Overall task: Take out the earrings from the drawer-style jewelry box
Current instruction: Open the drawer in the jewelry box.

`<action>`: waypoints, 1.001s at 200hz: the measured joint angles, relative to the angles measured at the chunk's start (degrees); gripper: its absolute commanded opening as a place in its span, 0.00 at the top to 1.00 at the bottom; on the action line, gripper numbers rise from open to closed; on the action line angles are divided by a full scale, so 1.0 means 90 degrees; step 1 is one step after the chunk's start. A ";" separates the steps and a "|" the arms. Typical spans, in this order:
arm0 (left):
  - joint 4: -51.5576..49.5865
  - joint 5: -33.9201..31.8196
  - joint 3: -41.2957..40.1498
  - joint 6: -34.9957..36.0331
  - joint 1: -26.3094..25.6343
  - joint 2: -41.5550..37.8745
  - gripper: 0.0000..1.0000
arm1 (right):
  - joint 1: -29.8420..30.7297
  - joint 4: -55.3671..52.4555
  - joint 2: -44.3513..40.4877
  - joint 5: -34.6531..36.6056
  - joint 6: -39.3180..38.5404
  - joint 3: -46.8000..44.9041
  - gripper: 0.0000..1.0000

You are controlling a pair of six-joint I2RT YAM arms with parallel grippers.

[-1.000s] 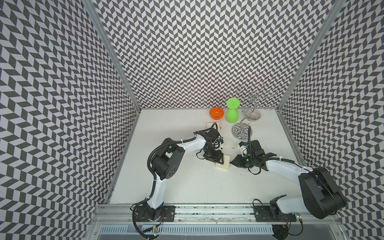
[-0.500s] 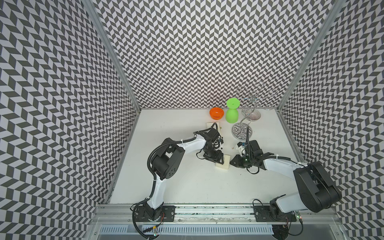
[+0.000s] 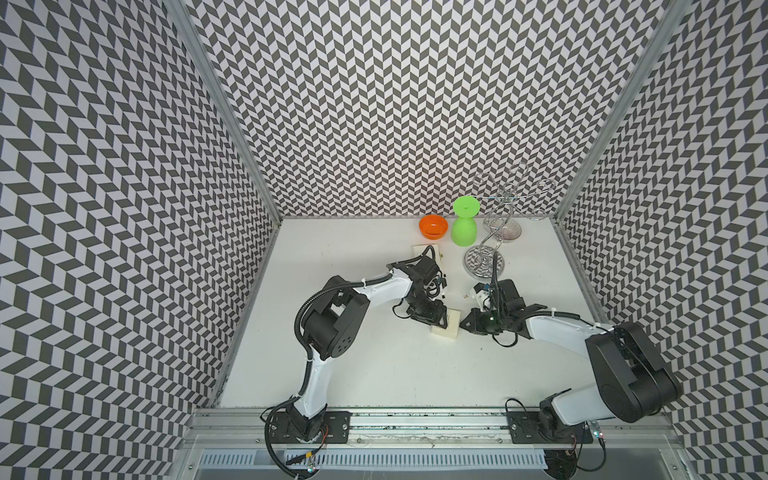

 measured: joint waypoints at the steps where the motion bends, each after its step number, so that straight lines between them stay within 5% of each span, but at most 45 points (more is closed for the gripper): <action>1: 0.0000 0.0000 0.0000 -0.0005 0.0000 0.0000 0.41 | 0.0000 -0.0010 0.0000 0.0012 0.0000 0.0002 1.00; 118: 0.0180 -0.0005 -0.0083 -0.0080 0.0175 -0.0010 0.36 | -0.0027 -0.1443 -0.0374 0.1666 -0.0121 0.0126 1.00; 148: 0.0257 -0.0007 -0.0146 -0.0083 0.0192 -0.0049 0.36 | -0.0027 -0.1358 -0.0687 0.1447 -0.0141 0.0119 0.78; 200: 0.0323 -0.0041 -0.0197 -0.0078 0.0192 -0.0107 0.36 | -0.0024 -0.0993 -0.0712 0.0716 -0.0007 0.0282 0.71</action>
